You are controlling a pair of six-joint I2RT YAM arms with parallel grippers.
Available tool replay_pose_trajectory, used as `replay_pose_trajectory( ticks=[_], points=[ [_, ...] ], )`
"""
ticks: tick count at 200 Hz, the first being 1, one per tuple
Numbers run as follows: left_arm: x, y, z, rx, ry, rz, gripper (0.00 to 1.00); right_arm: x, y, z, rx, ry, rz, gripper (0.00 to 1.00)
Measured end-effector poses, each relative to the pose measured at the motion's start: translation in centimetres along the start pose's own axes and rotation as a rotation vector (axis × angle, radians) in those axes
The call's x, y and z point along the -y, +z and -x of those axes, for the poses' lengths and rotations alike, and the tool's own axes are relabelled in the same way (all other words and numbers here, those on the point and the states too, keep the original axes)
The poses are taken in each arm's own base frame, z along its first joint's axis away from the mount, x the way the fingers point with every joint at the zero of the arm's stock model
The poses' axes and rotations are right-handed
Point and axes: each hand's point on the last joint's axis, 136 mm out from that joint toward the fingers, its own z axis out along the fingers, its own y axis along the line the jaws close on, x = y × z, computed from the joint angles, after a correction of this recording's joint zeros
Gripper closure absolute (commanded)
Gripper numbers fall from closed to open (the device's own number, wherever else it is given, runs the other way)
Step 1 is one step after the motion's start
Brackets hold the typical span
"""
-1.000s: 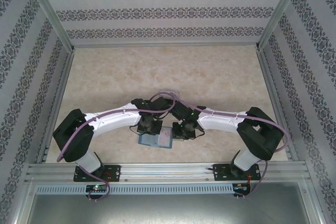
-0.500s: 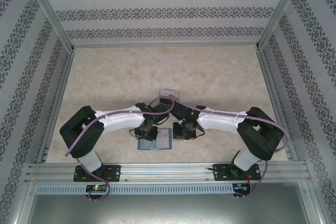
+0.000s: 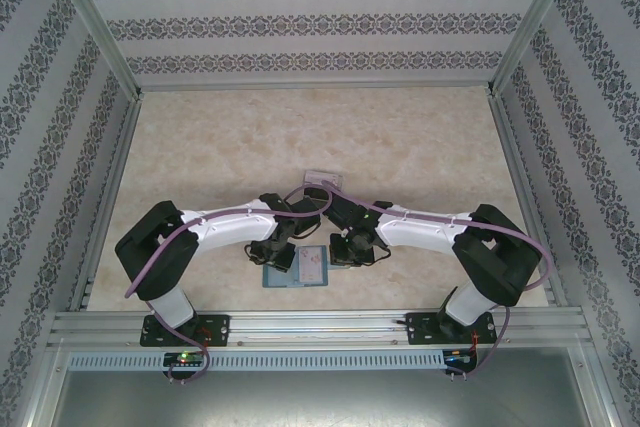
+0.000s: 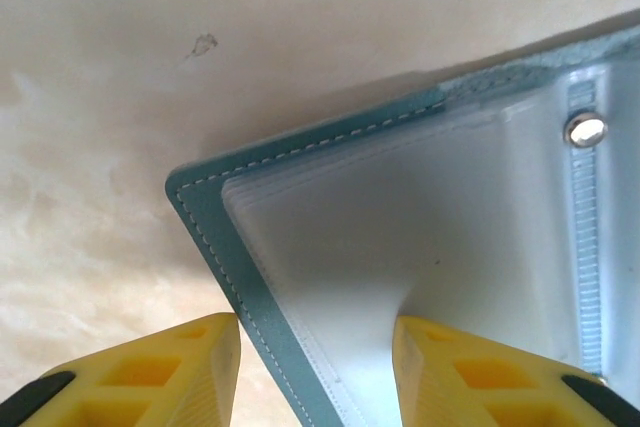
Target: Take the credit cards out of the card holder
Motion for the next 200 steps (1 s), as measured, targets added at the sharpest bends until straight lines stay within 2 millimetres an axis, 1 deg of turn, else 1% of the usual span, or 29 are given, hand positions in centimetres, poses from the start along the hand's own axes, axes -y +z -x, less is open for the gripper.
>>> replay_pose_trajectory(
  ticks=[15,40,100,134,161,176,200],
  points=[
    [0.0,-0.2,0.0,0.0,0.003,-0.002,0.68,0.1,-0.1,0.0,0.001,0.0,-0.003,0.79],
    [0.1,-0.4,0.0,0.001,0.011,-0.009,0.69,0.1,-0.1,-0.1,0.0,0.001,-0.006,0.78],
    [0.6,-0.4,0.0,-0.01,0.014,-0.027,0.83,0.1,-0.1,-0.1,0.0,0.001,-0.006,0.79],
    [0.8,-0.8,0.2,0.003,0.01,-0.044,0.84,0.1,-0.1,-0.1,0.001,0.001,-0.005,0.79],
    [1.5,-2.3,0.9,0.068,-0.004,-0.109,0.84,0.0,-0.3,0.0,0.007,0.003,0.003,0.79],
    [2.0,-2.9,1.3,0.093,-0.01,-0.144,0.85,-0.6,-0.8,0.1,0.022,0.0,0.027,0.81],
    [2.4,-3.1,1.5,0.102,-0.017,-0.166,0.84,-2.1,-1.8,0.4,0.059,-0.017,0.088,0.82]
  ],
)
